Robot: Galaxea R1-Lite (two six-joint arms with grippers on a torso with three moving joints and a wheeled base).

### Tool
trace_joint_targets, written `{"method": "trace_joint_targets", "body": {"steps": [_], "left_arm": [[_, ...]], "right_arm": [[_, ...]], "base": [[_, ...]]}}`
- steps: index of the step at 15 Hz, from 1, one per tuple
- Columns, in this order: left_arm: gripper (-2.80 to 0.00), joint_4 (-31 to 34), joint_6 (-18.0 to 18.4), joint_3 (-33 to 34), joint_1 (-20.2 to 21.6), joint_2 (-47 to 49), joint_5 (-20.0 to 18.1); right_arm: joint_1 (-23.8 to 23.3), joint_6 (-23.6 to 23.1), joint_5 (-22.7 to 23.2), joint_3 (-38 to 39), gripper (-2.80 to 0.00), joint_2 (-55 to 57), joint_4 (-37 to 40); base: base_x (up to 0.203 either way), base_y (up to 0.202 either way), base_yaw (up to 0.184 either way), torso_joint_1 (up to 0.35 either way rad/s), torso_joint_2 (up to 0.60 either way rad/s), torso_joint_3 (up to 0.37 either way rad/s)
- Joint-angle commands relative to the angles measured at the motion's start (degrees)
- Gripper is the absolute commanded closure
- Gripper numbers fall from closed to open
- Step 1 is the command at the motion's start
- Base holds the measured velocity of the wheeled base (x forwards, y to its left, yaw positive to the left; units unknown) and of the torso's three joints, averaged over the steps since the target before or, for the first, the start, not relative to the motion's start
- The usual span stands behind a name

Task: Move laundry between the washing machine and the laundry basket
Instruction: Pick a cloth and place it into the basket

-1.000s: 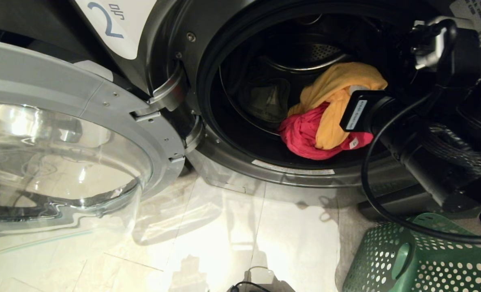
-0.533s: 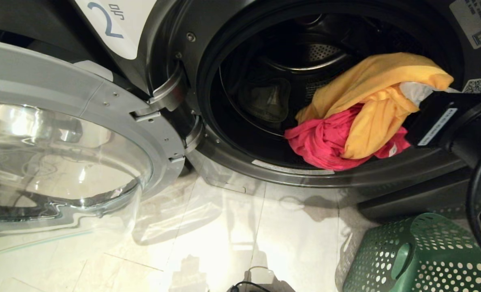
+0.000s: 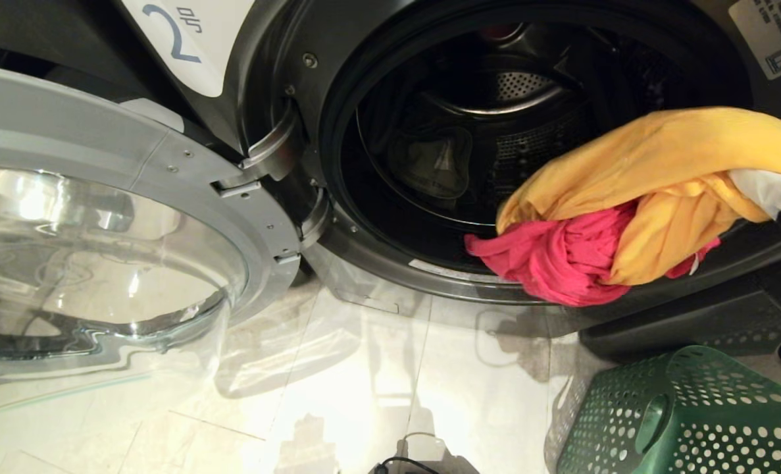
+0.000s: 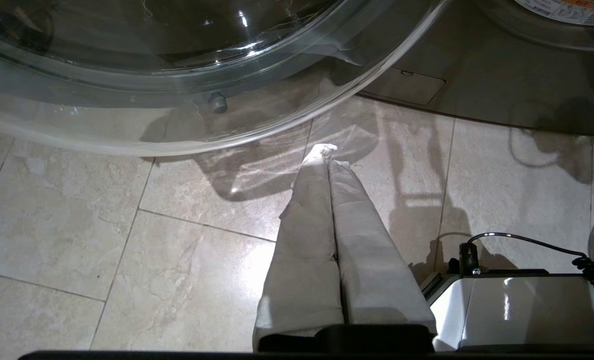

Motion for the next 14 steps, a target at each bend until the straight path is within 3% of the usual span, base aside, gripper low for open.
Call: {"method": "trace_joint_targets", "body": {"steps": [1, 6, 14], "left_arm": [[0.00, 0.0, 0.0, 0.0, 0.0, 0.1, 0.0], [0.00, 0.0, 0.0, 0.0, 0.0, 0.1, 0.0], [0.00, 0.0, 0.0, 0.0, 0.0, 0.1, 0.0]], "right_arm": [[0.0, -1.1, -0.3, 2.8, 0.00, -4.1, -0.2], [-2.6, -2.2, 0.2, 7.5, 0.00, -10.4, 0.2], [-4.0, -2.5, 5.0, 11.0, 0.00, -26.1, 8.8]], "base": [[0.000, 0.000, 0.000, 0.000, 0.00, 0.000], [0.000, 0.000, 0.000, 0.000, 0.00, 0.000], [0.000, 0.000, 0.000, 0.000, 0.00, 0.000]]}}
